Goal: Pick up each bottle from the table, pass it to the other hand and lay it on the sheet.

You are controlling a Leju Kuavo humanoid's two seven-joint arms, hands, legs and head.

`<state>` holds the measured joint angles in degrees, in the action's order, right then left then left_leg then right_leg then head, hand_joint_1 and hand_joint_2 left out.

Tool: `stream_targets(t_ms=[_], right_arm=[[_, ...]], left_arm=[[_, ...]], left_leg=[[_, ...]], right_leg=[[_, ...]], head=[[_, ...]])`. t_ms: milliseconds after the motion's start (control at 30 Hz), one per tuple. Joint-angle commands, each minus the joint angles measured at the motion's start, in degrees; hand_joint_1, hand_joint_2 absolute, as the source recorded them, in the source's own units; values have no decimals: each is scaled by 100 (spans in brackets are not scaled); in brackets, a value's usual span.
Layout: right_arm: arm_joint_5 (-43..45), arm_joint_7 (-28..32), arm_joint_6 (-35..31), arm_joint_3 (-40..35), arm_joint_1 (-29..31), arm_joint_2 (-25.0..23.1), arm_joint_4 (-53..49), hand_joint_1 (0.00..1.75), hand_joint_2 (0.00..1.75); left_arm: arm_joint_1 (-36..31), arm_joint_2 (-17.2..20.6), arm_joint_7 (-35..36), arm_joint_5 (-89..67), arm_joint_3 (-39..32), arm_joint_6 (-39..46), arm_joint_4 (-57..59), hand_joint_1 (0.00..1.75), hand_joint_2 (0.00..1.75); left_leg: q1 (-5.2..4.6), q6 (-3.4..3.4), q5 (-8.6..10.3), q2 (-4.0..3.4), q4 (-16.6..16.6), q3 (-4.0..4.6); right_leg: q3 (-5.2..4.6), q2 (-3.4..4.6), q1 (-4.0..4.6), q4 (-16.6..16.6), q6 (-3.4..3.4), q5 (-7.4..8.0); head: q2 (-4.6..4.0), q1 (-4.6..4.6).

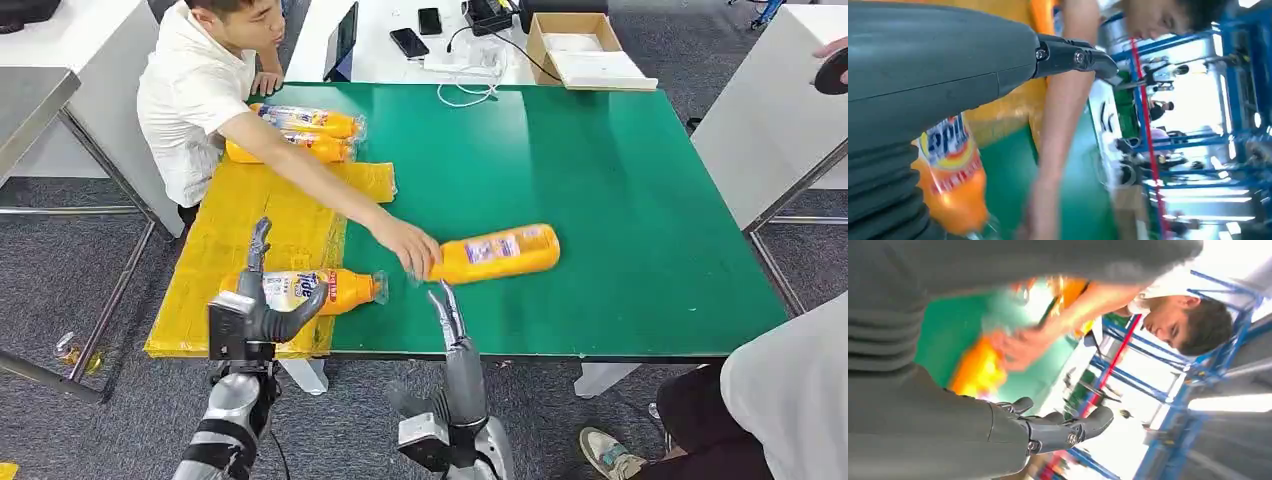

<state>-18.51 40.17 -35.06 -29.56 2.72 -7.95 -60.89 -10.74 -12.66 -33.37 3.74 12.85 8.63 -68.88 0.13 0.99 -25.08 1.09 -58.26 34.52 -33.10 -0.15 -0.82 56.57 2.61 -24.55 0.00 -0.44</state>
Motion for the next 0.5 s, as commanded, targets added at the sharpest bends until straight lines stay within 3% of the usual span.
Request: stream_targets(t_ms=[33,167,233,333,500], right_arm=[[-3294,-311,-494,2914,239,112,670,0,175],[-4621,-970,-494,3482,732,228,1136,0,175],[-4752,-1093,-494,3480,951,339,1460,0,175],[-5016,-1738,-494,3277,1552,625,2446,0,175],[-4948,-1735,-494,3224,1641,686,2545,0,175]], left_arm=[[1020,287,96,496,319,164,-2025,0,175],[1268,298,18,447,255,311,-2783,0,175],[1321,320,32,429,258,346,-2891,0,175],[1281,343,114,450,254,349,-2797,0,175],[1260,336,114,451,257,356,-2739,0,175]], left_leg=[[-4,0,-2,-10,5,-9],[-4,-2,-5,-17,0,-3],[-5,-6,-9,-32,3,-16],[1,-12,-14,-42,7,-36],[-1,-3,-3,-24,3,-15]], right_leg=[[8,4,-3,-6,-3,0],[3,16,-3,-2,-6,3],[11,25,-3,-4,-7,4],[31,30,4,-11,-18,3],[13,15,0,-7,1,8]], head=[[0,2],[0,2],[0,0],[0,2],[0,2]])
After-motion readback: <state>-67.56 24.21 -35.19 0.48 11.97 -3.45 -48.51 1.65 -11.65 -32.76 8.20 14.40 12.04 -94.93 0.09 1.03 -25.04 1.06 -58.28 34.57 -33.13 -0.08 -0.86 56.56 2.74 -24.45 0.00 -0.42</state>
